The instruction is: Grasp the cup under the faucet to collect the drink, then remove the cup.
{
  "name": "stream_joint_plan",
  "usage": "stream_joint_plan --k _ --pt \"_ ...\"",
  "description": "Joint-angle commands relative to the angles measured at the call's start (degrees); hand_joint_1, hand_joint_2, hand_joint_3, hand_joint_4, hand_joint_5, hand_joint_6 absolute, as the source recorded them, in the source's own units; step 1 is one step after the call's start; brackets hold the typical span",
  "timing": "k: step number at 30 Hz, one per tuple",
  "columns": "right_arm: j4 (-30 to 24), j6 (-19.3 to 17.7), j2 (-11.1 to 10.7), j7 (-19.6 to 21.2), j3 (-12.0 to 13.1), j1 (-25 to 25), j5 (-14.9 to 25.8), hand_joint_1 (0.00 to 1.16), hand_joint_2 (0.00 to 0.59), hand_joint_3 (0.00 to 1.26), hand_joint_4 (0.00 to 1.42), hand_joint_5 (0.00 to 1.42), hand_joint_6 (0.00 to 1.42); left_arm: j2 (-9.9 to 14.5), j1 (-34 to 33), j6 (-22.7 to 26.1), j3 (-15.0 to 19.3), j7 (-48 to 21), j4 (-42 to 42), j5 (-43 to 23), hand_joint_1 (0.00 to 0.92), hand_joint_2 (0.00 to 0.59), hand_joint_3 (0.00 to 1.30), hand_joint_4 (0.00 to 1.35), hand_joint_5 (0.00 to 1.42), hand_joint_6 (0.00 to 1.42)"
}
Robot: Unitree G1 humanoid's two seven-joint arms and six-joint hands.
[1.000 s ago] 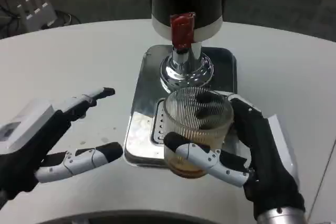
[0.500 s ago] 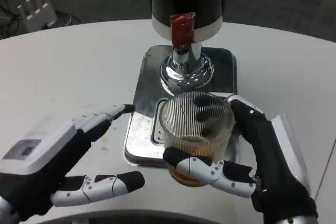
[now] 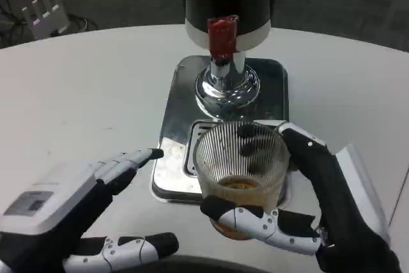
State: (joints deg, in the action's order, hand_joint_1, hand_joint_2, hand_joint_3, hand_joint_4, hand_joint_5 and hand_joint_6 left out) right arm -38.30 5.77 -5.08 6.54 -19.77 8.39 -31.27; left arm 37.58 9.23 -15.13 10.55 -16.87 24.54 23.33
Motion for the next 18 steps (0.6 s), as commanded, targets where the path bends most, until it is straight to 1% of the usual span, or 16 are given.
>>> stream_joint_plan --k 1,6,18 --pt "-2.79 -3.12 0.11 -0.46 0.24 0.56 -0.07 0.86 0.123 0.97 1.01 1.04 0.59 -0.12 1.42 0.66 -0.39 -0.86 1.21 1.17 0.000 0.081 0.11 0.00 0.08 0.19" --pt "-3.32 -3.43 0.09 -1.12 0.82 1.09 -0.11 0.86 0.123 0.97 1.01 1.04 0.59 -0.11 1.73 0.97 -0.56 -1.00 1.54 1.19 0.000 0.078 0.11 0.00 0.07 0.19" --pt "-4.48 -3.69 0.17 -1.85 1.16 2.88 -0.09 0.86 0.123 0.97 1.01 1.04 0.60 0.13 2.16 1.00 -0.63 -1.57 2.05 1.29 0.000 0.077 0.10 0.00 0.07 0.18"
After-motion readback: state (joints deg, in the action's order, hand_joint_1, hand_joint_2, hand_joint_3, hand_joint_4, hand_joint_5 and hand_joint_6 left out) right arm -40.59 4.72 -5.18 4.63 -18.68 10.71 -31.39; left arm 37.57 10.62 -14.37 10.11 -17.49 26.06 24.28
